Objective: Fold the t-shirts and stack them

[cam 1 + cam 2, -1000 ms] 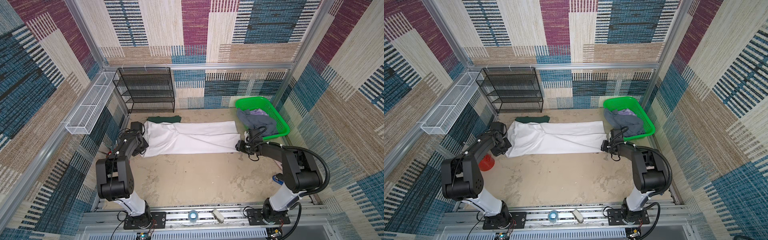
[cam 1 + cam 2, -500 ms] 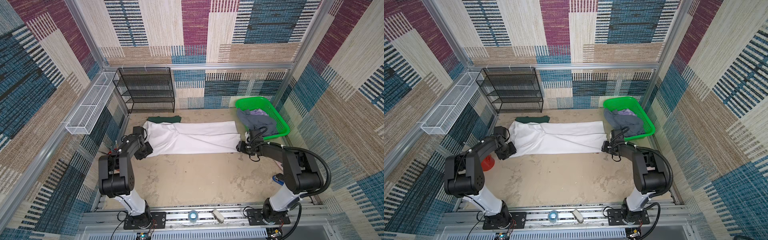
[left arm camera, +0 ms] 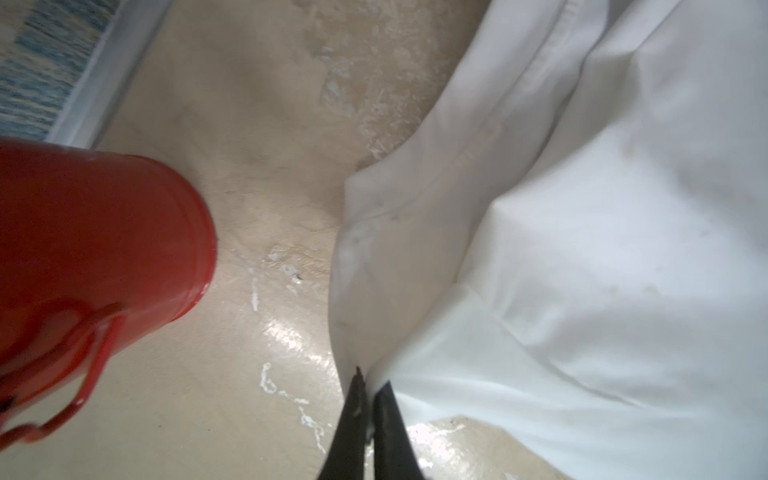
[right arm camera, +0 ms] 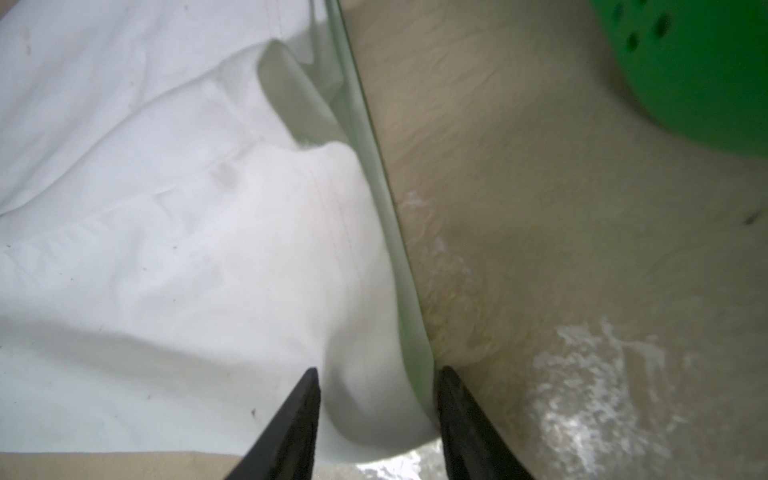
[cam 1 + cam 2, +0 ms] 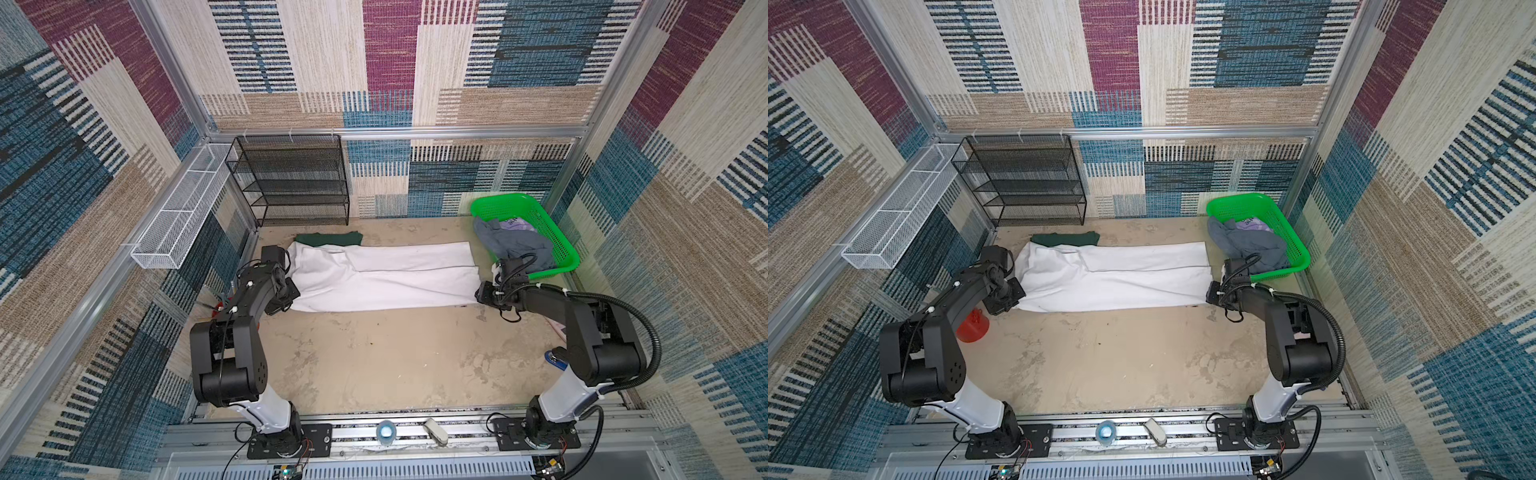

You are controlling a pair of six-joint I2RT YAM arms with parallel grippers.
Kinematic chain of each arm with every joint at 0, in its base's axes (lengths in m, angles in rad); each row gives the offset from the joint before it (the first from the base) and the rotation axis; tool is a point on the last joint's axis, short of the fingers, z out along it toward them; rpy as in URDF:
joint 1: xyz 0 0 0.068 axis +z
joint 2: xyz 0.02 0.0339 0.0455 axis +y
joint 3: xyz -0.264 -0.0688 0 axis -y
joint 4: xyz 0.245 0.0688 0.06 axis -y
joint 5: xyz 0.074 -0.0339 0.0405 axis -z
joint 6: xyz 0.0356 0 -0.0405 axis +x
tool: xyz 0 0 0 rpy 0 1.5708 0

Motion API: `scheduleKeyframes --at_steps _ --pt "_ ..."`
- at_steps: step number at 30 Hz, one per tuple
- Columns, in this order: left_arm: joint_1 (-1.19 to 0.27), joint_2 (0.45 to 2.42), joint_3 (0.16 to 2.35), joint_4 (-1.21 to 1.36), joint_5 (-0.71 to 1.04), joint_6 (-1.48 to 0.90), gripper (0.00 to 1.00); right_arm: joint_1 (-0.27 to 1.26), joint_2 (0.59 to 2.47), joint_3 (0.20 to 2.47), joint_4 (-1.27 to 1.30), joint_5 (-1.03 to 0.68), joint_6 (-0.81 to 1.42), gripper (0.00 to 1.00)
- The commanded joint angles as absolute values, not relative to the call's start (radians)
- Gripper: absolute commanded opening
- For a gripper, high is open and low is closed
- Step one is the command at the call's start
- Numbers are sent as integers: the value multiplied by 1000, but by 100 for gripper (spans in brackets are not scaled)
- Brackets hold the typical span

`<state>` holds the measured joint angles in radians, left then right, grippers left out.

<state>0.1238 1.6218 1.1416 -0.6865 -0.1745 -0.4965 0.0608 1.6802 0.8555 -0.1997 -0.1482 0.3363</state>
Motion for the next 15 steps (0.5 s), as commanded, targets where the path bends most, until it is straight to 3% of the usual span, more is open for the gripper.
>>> scheduleKeyframes --at_steps 1,7,11,15 --pt "128 1620 1145 -730 -253 -534 0 59 1694 846 -300 -121 345 49" --pt "128 1690 1156 -720 -198 -540 1 59 1662 843 -323 -121 342 50" --pt "128 1688 1148 -713 -189 -534 31 60 1606 836 -349 -120 351 53" --pt "128 1635 1110 -708 -210 -531 44 59 1558 817 -379 -106 365 58"
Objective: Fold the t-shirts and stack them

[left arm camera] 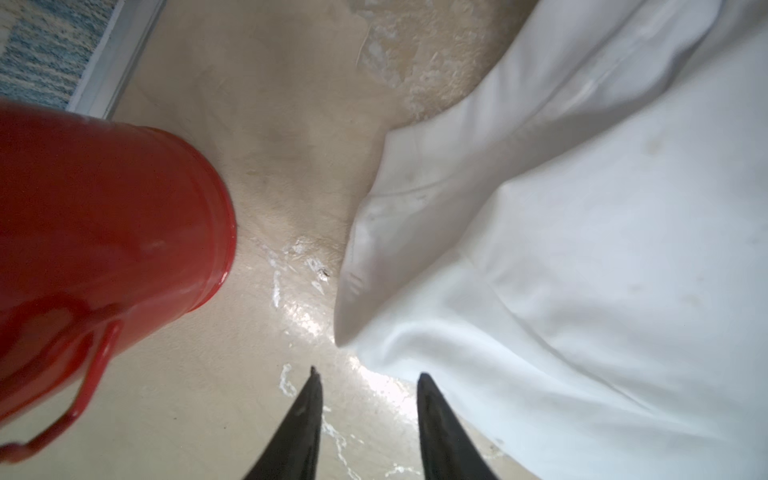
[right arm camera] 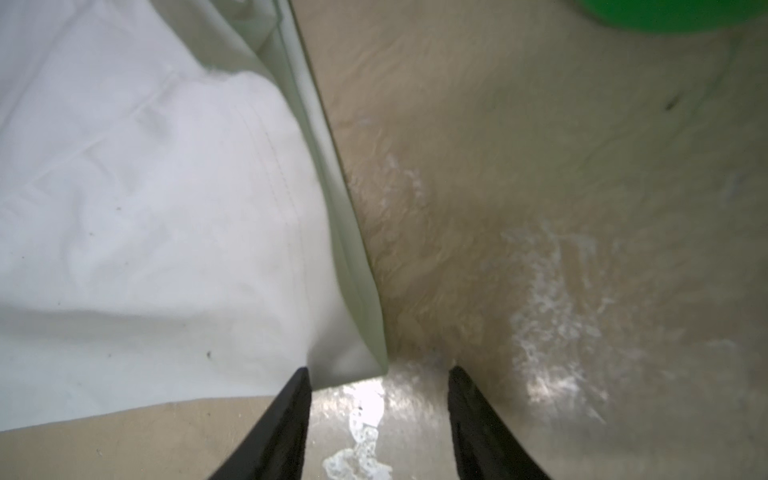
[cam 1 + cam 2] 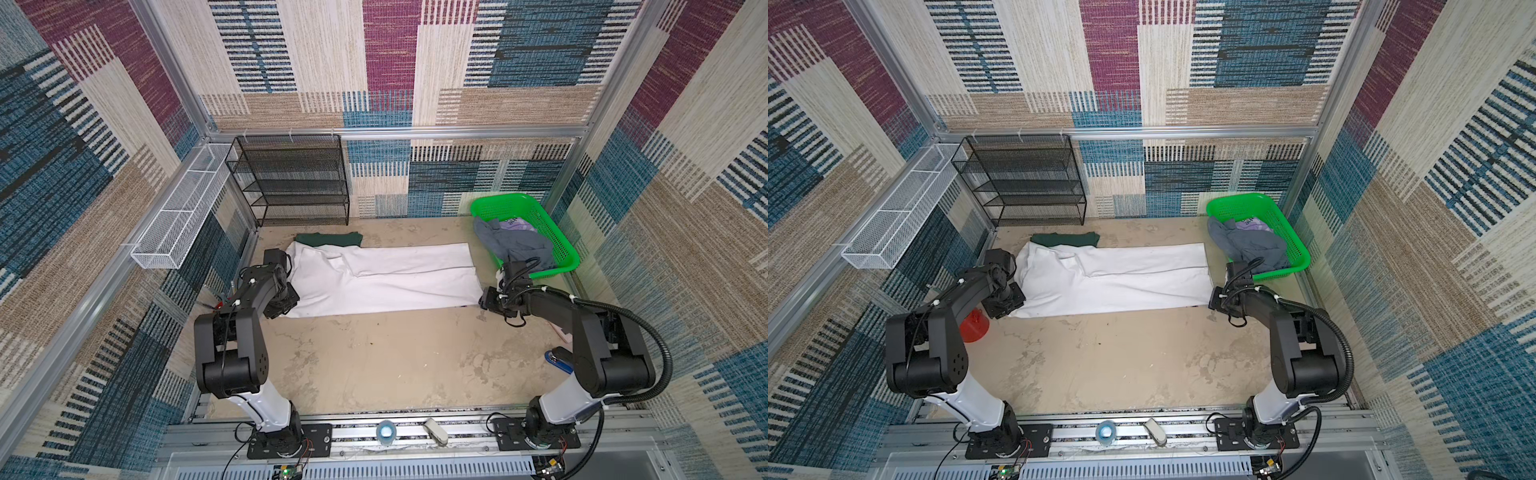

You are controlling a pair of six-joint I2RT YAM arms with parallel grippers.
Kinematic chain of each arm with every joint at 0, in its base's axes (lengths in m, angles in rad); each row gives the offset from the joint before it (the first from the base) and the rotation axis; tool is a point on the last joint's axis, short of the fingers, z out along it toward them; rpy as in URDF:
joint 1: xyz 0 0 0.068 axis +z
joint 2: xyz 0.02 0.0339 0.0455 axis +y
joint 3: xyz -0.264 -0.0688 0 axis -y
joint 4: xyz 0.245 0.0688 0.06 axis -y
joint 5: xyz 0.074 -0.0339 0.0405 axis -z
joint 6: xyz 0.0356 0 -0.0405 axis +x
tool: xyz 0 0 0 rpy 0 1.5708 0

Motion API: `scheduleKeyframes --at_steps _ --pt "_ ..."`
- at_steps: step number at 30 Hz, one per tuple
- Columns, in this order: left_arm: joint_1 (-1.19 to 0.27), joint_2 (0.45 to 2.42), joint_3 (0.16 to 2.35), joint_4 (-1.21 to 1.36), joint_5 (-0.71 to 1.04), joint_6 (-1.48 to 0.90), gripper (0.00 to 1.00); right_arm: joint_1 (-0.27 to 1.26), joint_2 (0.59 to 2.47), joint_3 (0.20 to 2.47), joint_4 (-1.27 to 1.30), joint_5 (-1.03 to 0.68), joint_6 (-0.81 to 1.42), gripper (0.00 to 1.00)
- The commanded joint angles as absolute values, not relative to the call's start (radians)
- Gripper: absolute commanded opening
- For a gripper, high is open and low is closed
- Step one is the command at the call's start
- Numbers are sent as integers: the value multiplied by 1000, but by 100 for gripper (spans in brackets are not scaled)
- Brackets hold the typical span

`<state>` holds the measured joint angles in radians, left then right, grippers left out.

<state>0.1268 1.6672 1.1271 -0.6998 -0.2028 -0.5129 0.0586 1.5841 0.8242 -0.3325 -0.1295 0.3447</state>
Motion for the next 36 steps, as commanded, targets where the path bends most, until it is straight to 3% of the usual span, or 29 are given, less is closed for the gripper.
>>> scheduleKeyframes --at_steps 1,7,17,20,22,27,32,34,36 --pt "127 1609 1093 -702 -207 -532 47 60 1546 811 -384 -95 369 60" --pt "126 1541 1007 -609 -47 -524 58 58 1535 801 -335 -124 377 67" --pt "127 1624 990 -536 12 -568 59 58 1638 852 -220 -221 363 68" --pt "126 1644 999 -533 -5 -580 59 58 1680 866 -205 -237 355 67" --pt "126 1665 1010 -541 -12 -587 59 58 1702 874 -204 -248 351 59" --pt "127 1702 1021 -543 -9 -594 44 59 1713 884 -201 -285 338 31" --pt "126 1707 1027 -523 22 -598 14 58 1726 919 -233 -300 306 0" --pt "127 1707 1043 -523 37 -599 3 59 1709 934 -248 -306 293 0" --pt "127 1696 1055 -529 49 -600 0 59 1673 936 -260 -307 289 0"
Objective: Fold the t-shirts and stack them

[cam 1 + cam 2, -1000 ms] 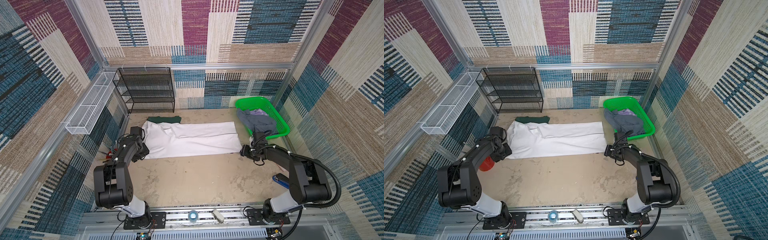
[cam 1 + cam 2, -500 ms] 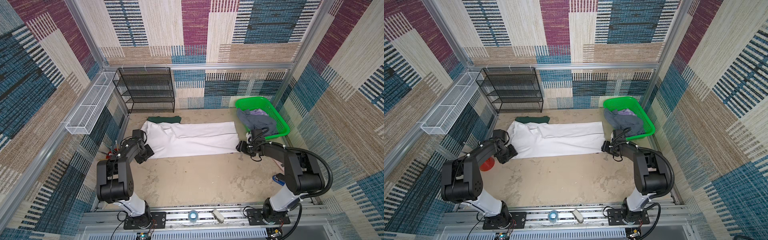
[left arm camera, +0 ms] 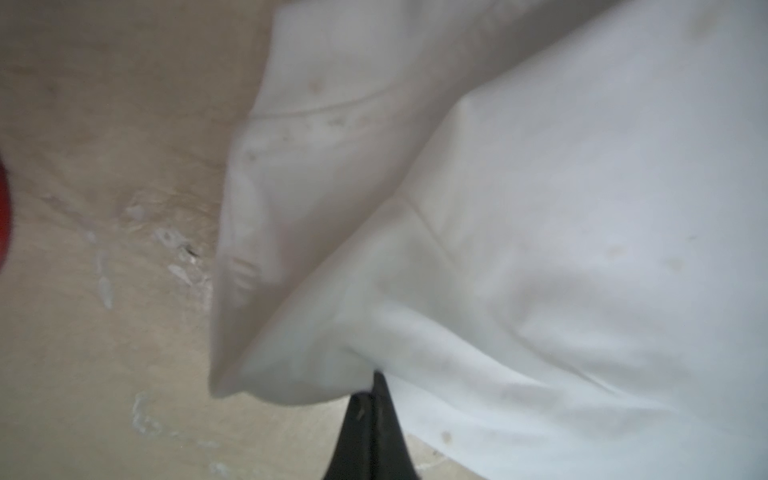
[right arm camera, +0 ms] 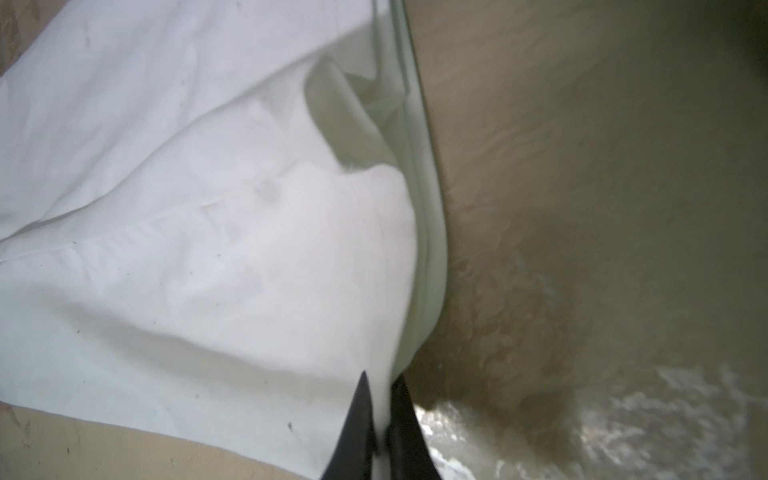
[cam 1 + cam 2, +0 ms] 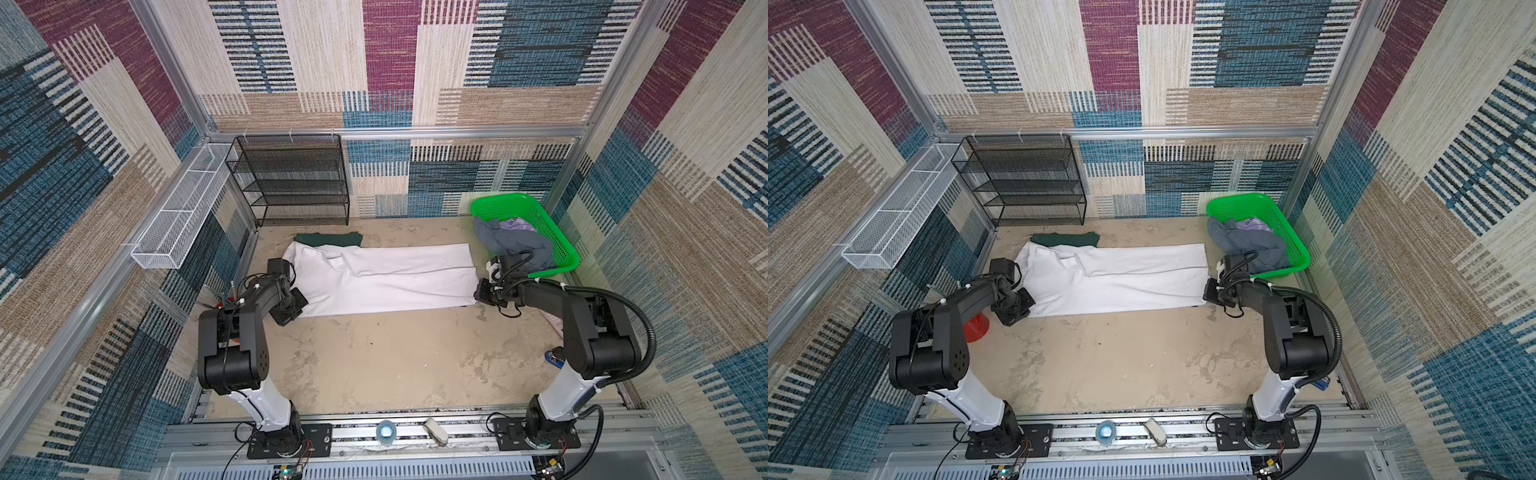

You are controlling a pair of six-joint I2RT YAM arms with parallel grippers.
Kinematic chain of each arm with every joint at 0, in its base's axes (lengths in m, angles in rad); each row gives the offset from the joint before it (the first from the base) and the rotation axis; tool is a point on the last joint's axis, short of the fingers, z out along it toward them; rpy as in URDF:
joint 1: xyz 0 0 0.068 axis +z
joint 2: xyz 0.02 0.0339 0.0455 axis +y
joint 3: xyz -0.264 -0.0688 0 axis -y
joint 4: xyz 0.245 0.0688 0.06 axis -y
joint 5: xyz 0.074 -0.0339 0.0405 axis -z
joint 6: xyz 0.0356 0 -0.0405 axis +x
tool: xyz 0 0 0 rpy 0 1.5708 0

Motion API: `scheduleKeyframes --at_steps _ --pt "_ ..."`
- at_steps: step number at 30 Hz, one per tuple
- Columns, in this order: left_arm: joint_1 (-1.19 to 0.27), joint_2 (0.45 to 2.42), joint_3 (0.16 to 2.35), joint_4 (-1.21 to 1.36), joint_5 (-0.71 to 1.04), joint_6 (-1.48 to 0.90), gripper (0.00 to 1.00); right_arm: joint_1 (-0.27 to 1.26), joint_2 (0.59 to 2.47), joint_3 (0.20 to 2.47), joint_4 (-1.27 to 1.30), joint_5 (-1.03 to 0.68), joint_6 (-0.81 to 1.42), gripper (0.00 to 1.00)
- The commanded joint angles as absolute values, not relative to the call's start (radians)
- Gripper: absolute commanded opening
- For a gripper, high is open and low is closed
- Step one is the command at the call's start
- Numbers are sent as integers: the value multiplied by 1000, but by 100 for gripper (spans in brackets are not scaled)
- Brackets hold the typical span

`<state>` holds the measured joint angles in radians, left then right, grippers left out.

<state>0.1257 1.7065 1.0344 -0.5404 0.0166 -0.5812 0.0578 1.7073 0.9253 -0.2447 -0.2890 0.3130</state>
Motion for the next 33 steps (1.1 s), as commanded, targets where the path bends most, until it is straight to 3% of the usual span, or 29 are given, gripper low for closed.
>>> scheduleKeyframes --at_steps 1,7,11,18,21,24,26,28,33 --pt "126 1685 1060 -530 54 -602 0 60 1648 935 -272 -304 289 0" --pt "124 1612 1060 -581 34 -595 0 61 1512 846 -417 -307 335 0" --pt "124 1568 1034 -586 34 -597 0 85 1316 711 -473 -305 417 0" --pt "125 1549 1027 -672 -26 -573 0 231 1031 584 -669 -299 628 0" --pt "125 1561 1015 -673 -51 -563 3 259 906 515 -719 -308 698 11" --pt "124 1579 1012 -661 -52 -559 18 259 853 514 -745 -276 709 27" --pt "125 1582 1026 -656 -50 -559 22 259 862 549 -744 -262 708 35" --pt "124 1565 1056 -651 -46 -549 29 259 913 606 -713 -256 689 47" --pt "72 1518 1163 -633 -50 -484 43 259 1174 804 -592 -254 558 53"
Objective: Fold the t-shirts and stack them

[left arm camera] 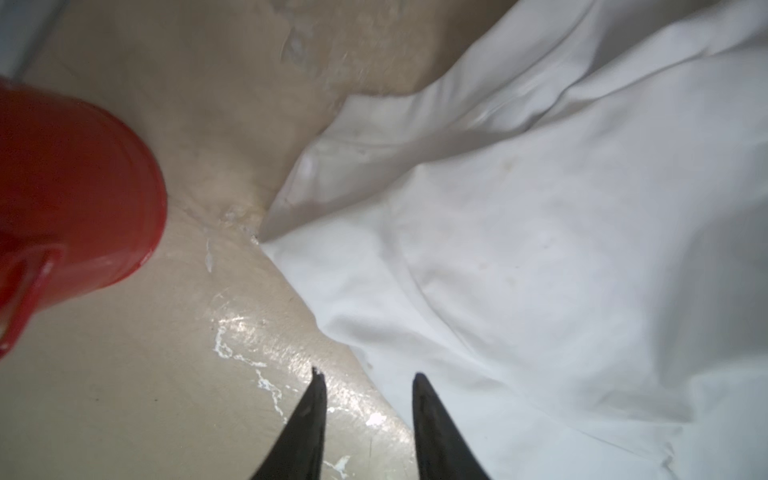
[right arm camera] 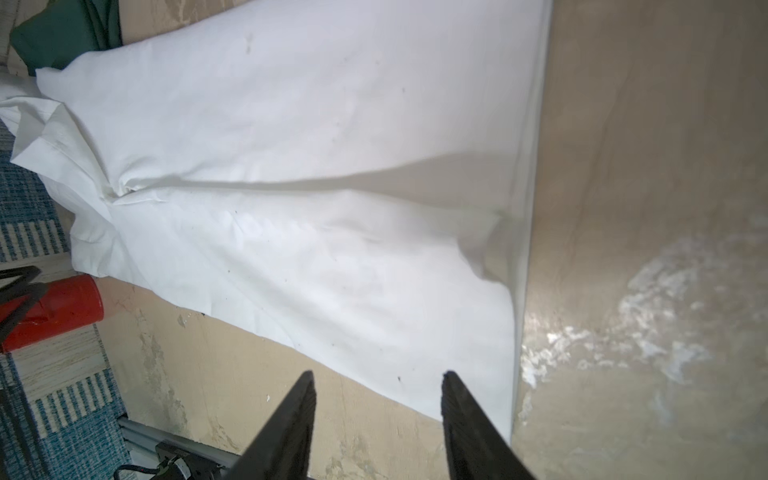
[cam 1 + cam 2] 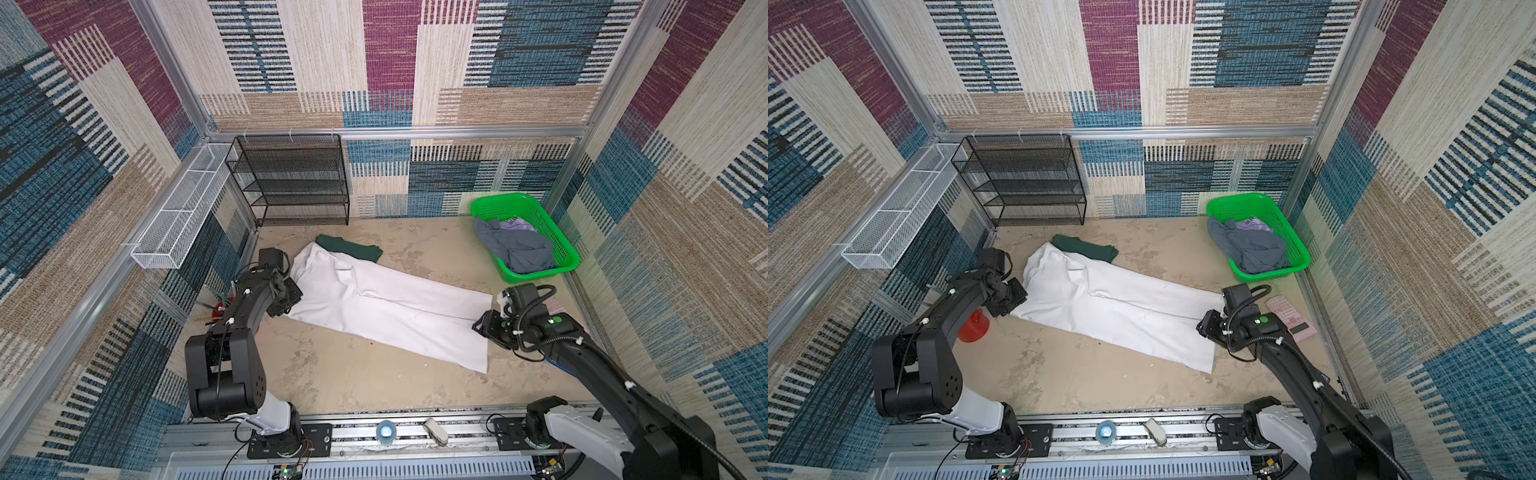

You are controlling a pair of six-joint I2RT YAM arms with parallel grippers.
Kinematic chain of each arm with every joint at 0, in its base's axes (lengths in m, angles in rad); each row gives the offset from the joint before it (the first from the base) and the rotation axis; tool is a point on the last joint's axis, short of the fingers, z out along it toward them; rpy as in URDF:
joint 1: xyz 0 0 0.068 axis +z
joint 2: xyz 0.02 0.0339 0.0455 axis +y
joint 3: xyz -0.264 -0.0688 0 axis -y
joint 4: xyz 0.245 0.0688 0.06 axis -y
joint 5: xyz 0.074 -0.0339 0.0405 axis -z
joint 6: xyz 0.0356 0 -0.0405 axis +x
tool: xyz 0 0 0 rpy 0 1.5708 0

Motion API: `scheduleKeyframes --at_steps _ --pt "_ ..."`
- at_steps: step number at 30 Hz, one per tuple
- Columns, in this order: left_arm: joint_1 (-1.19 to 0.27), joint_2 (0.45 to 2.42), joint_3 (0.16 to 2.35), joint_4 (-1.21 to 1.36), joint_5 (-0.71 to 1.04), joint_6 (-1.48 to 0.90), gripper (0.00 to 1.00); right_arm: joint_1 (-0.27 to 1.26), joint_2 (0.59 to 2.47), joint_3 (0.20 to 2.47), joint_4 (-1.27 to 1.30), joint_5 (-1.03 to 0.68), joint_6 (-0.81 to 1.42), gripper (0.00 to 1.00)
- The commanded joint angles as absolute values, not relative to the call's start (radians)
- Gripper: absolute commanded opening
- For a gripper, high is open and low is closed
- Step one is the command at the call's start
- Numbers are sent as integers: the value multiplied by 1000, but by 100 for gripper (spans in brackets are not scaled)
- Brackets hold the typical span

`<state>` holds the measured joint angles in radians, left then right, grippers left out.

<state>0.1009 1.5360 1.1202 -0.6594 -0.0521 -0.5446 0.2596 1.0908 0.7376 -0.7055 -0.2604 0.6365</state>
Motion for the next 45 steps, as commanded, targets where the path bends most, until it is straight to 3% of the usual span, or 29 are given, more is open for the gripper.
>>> scheduleKeyframes --at_steps 1,5,9,14,18,23,31,45 --pt "45 1522 1181 -598 -31 -460 45 259 1241 839 -530 -280 531 53" --pt "-87 1660 1385 -566 5 -381 48 308 1551 1035 -394 -354 452 54" --pt "-163 1943 1713 -657 3 -346 47 411 1818 1244 -348 -367 416 54" --pt "-184 2201 1980 -680 -21 -308 47 457 1949 1287 -221 -406 433 52" --pt "-190 2272 2005 -591 -54 -289 46 477 2018 1264 -137 -436 432 51" --pt "-190 2304 1971 -489 -101 -293 47 479 2058 1210 -123 -430 441 51" --pt "-183 2392 2031 -564 -189 -369 48 479 2029 1133 -200 -357 448 51" --pt "-120 2404 1995 -621 -123 -494 49 414 1880 896 -286 -259 467 51"
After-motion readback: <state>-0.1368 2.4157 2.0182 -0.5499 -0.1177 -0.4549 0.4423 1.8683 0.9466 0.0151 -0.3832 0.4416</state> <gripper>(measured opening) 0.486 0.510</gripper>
